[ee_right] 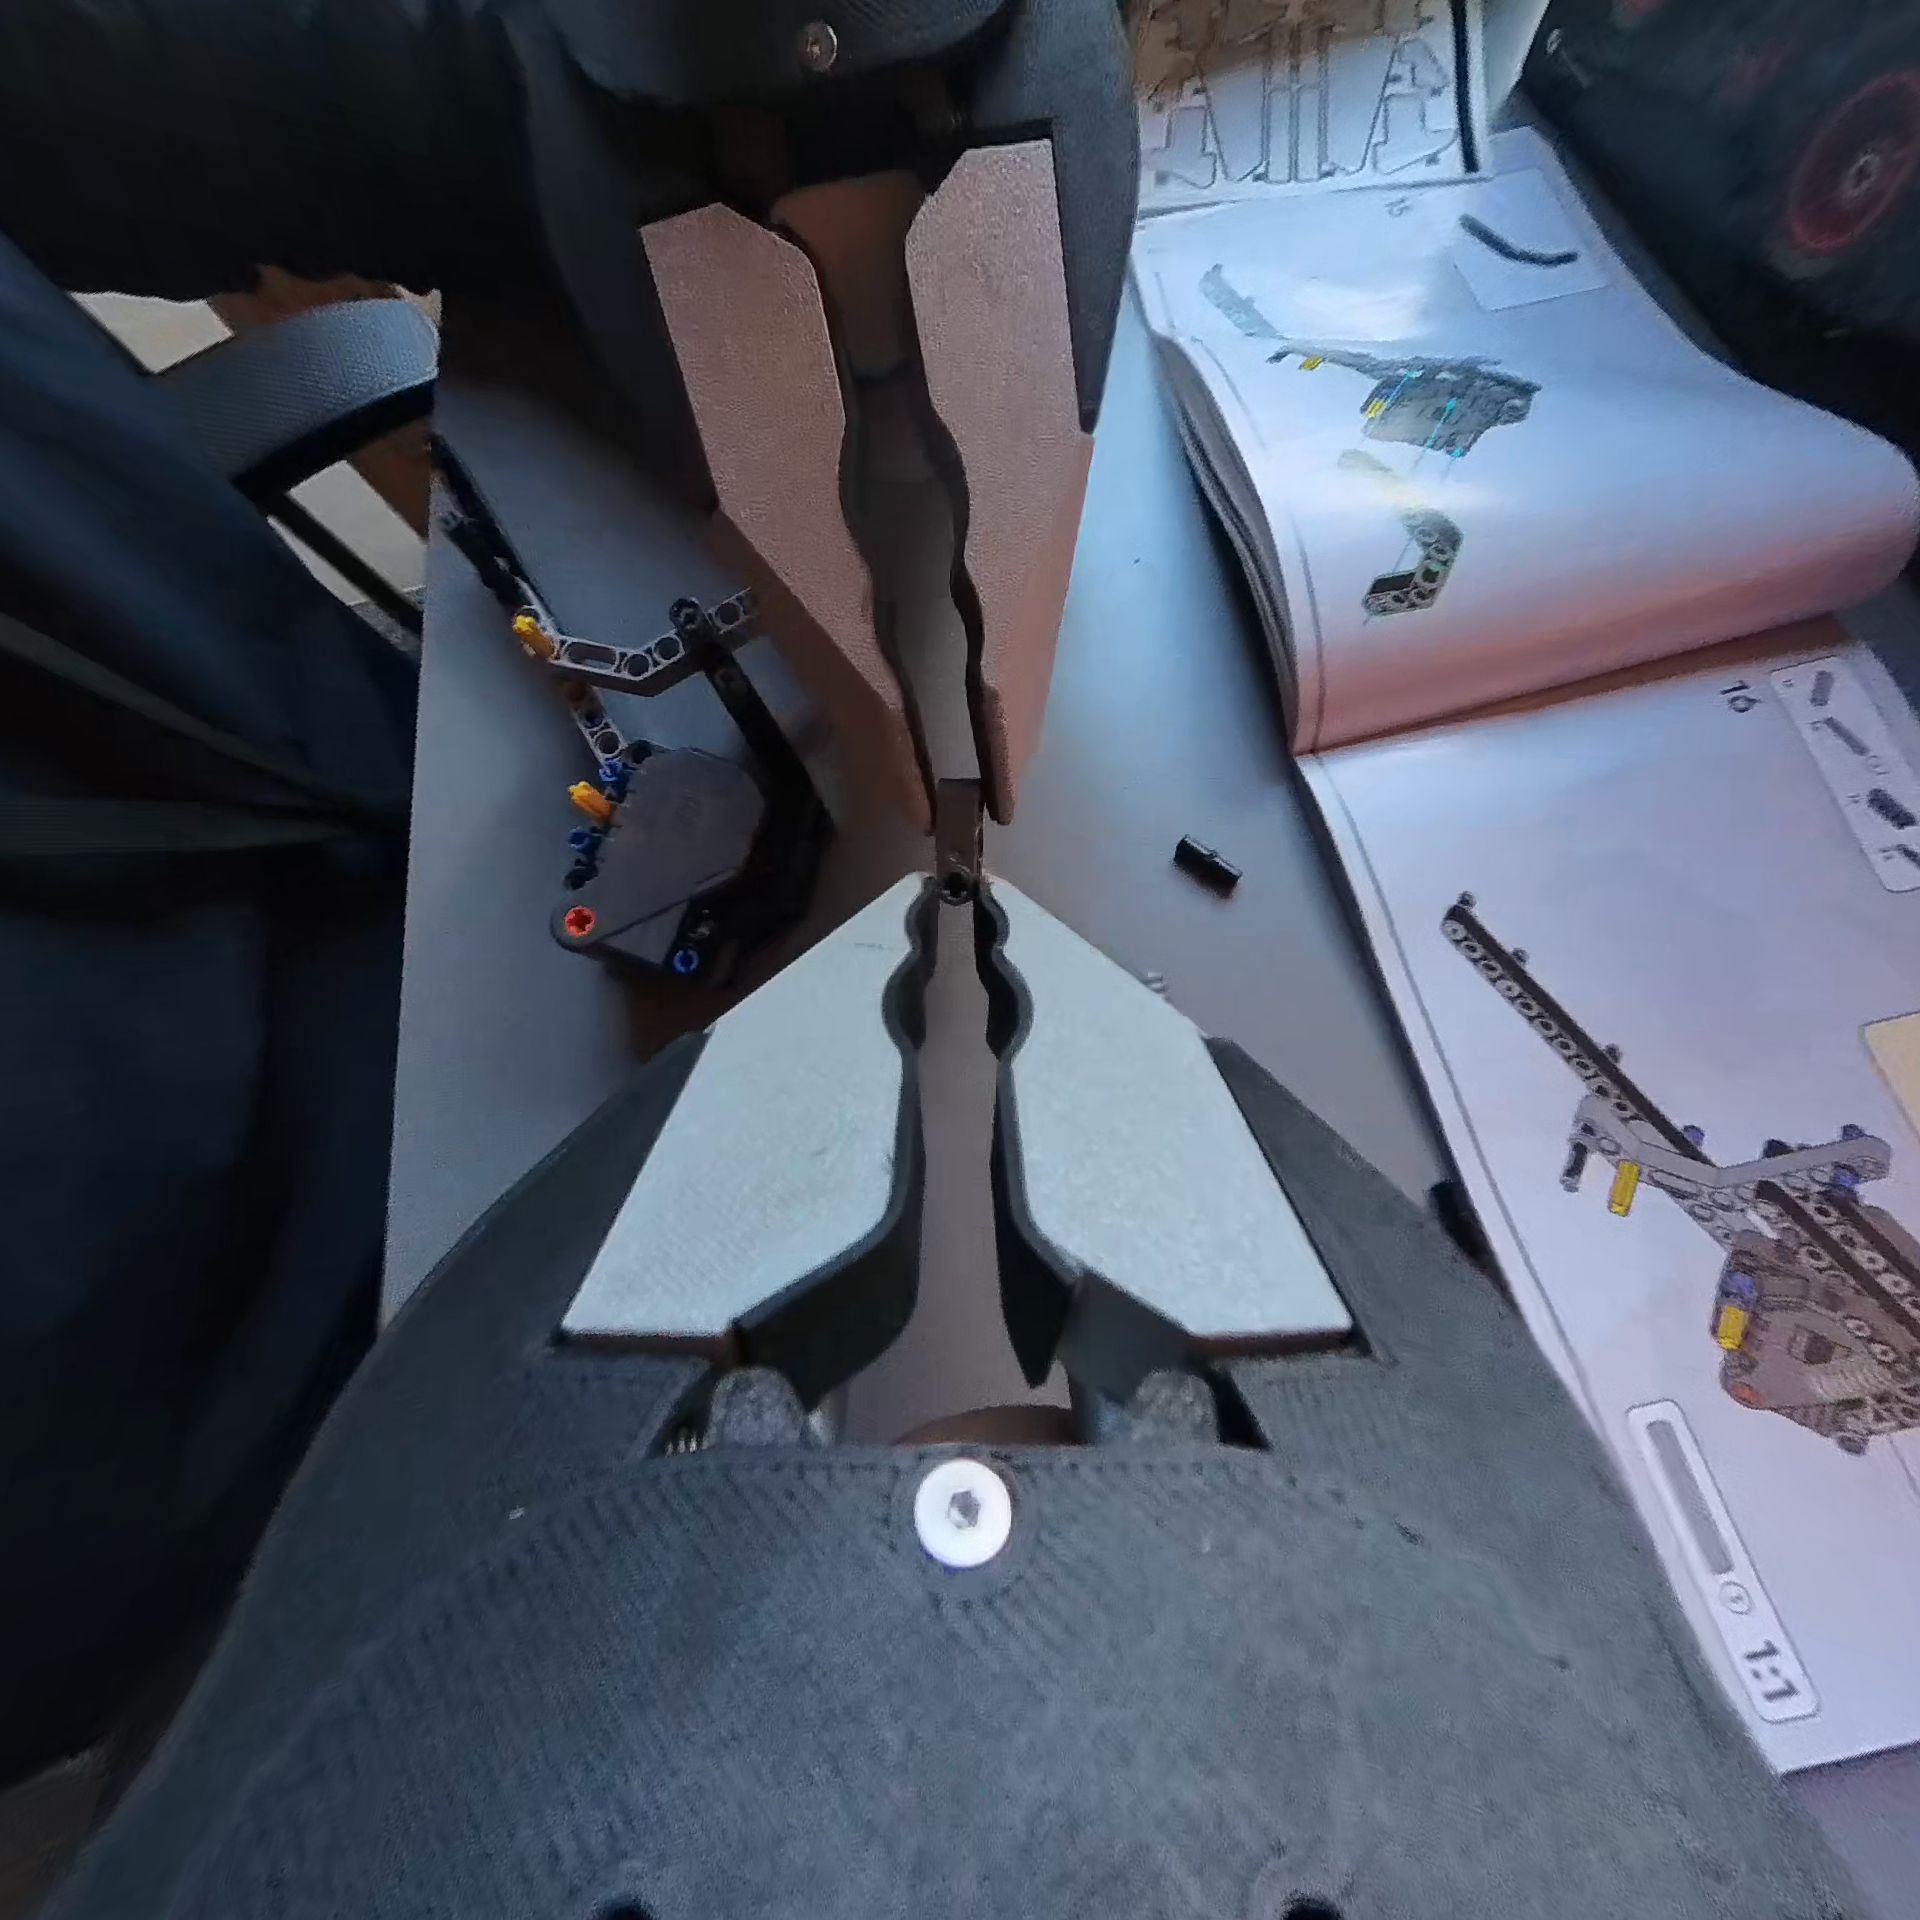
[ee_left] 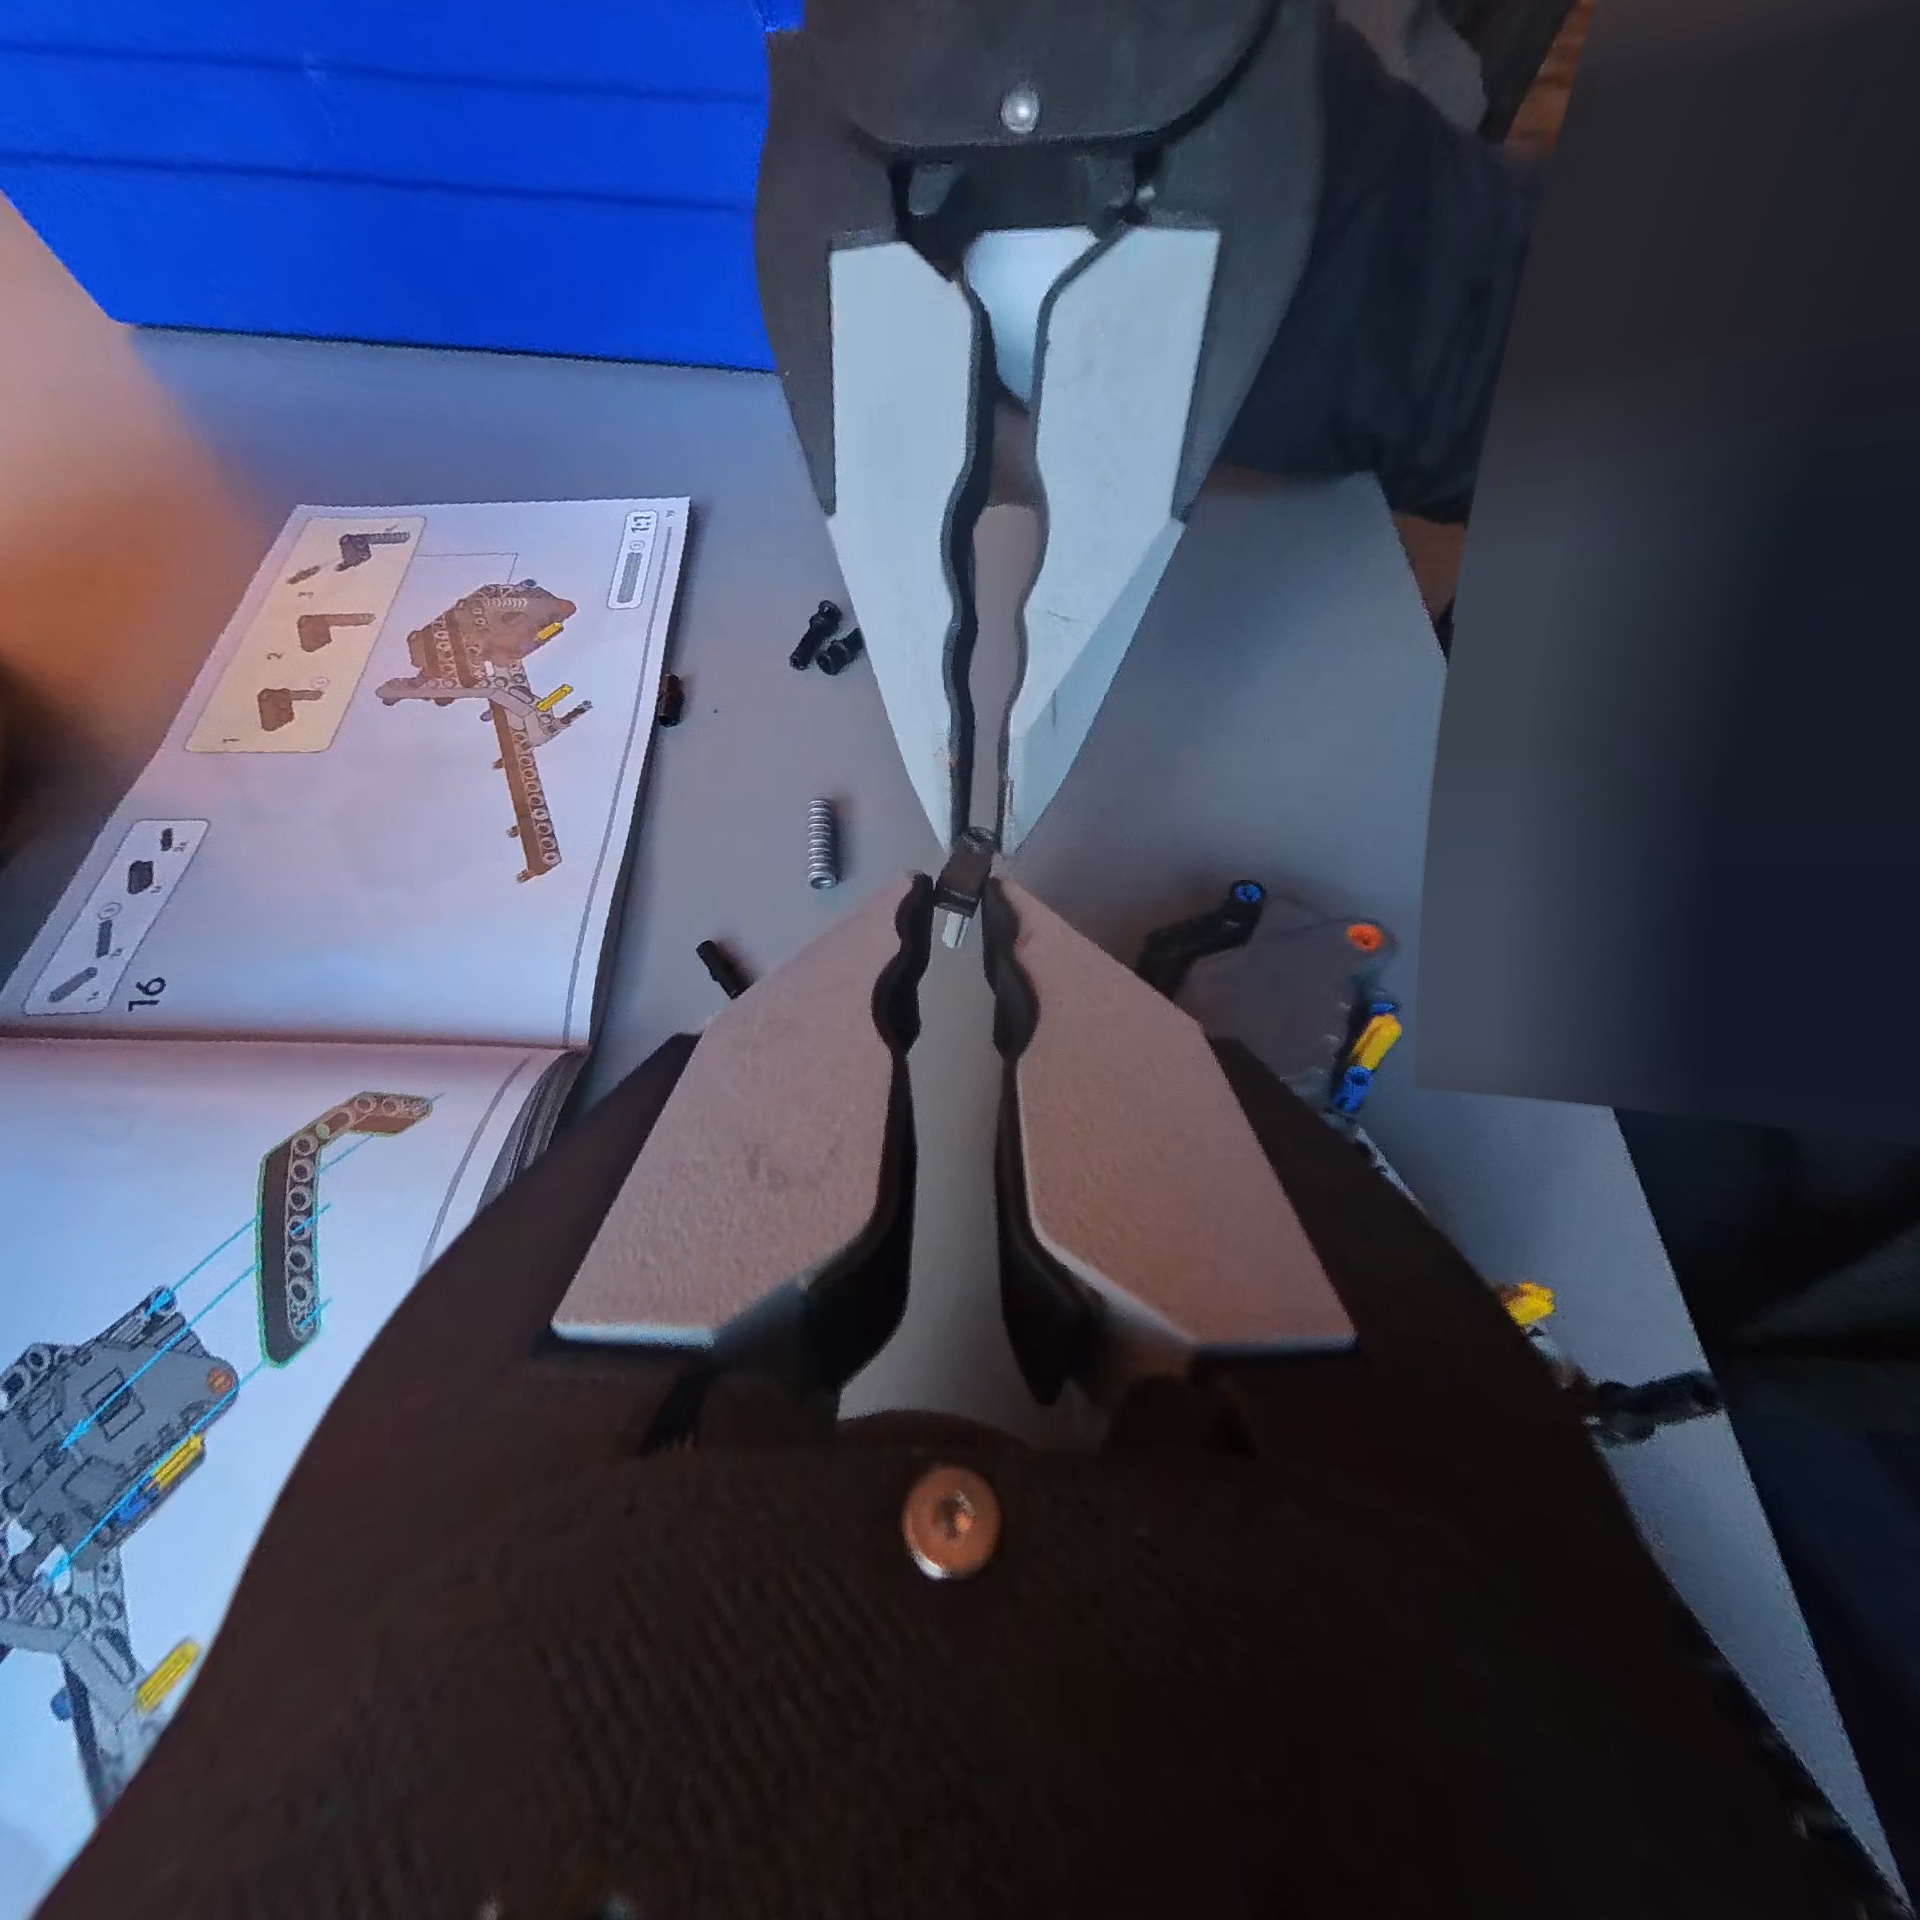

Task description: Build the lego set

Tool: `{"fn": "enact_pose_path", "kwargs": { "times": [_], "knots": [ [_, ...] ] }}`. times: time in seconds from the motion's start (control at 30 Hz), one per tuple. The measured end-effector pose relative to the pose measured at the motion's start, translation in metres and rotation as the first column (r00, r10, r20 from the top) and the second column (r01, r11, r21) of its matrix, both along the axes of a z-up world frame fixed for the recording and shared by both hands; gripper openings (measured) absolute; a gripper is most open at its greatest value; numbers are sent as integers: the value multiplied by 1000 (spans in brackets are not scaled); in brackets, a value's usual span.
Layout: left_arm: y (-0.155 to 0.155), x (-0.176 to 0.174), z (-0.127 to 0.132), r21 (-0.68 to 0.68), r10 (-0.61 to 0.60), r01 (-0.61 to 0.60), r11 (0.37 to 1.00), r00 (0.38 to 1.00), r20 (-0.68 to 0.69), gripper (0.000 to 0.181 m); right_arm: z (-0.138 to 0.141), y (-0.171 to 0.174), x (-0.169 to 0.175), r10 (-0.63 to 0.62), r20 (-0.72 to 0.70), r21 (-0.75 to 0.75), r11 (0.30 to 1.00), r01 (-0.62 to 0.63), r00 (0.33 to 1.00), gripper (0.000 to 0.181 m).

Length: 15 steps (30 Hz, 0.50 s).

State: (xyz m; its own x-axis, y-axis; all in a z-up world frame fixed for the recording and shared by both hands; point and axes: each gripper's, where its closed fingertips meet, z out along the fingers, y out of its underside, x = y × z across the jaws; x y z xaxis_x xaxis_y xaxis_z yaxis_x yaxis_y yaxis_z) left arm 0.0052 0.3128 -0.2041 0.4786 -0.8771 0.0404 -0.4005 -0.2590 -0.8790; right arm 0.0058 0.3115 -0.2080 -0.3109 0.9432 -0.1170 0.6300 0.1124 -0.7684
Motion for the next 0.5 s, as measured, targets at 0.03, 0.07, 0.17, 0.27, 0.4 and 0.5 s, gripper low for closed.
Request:
{"fn": "enact_pose_path", "kwargs": {
  "times": [0.03,0.07,0.17,0.27,0.4,0.5],
  "knots": [
    [2,-2,2,-4,13,-13,1000,1000,14,8,1,2,-2,-11,-27,25,1000,12,1000,4],
    [3,-4,3,-5,26,-26,1000,999,29,7,2,5,-4,-21,-54,53,998,23,998,4],
    [1,-5,8,-20,31,-30,999,997,72,6,7,3,-10,-2,-124,134,991,19,992,5],
    [-1,-7,10,12,30,-31,999,997,67,6,9,0,-12,18,-159,205,979,15,987,5],
    [-8,-8,-3,-25,1,-1,1000,1000,-9,6,-1,-6,-11,47,-117,255,967,-16,992,5],
    [-9,-7,-11,-33,-2,0,999,998,-65,9,-9,-7,-10,53,-75,256,966,-32,996,5]
  ]
}}
